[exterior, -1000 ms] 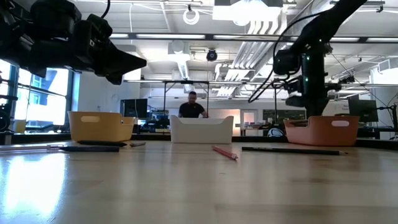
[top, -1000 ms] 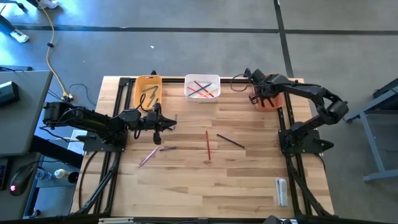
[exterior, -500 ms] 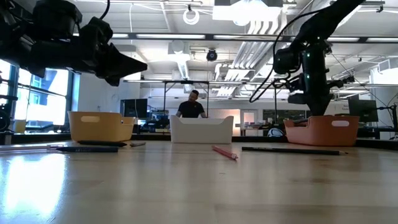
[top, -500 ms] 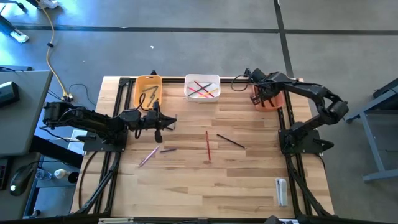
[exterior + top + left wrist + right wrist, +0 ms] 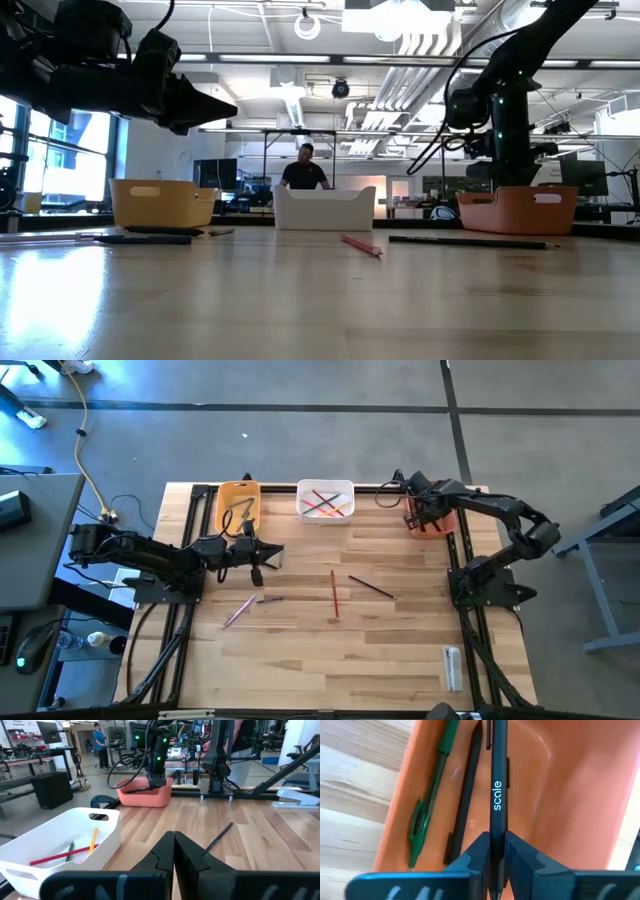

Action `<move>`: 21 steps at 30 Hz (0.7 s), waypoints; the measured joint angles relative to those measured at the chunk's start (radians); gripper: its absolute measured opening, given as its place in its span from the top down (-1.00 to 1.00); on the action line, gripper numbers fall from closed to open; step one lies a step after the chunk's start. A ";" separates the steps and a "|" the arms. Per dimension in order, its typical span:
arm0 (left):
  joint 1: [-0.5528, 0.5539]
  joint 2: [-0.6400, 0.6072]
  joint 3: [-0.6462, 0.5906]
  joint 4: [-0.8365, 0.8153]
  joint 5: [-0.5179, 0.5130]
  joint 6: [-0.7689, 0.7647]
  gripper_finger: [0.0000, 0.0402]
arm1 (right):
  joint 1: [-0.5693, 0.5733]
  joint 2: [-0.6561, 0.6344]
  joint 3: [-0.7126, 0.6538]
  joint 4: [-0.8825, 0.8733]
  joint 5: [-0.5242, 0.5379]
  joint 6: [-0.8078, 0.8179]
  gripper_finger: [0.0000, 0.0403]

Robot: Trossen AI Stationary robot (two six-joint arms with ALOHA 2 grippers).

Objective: Sort crayons/erasers/pens/pencils in bins
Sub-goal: Put the black pen into the orange bin, then put the blue color pencil into the white bin

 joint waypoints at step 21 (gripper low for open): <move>-0.002 0.000 0.000 -0.025 0.132 -0.010 1.00 | 0.237 -0.283 0.010 -0.056 0.093 -0.034 0.90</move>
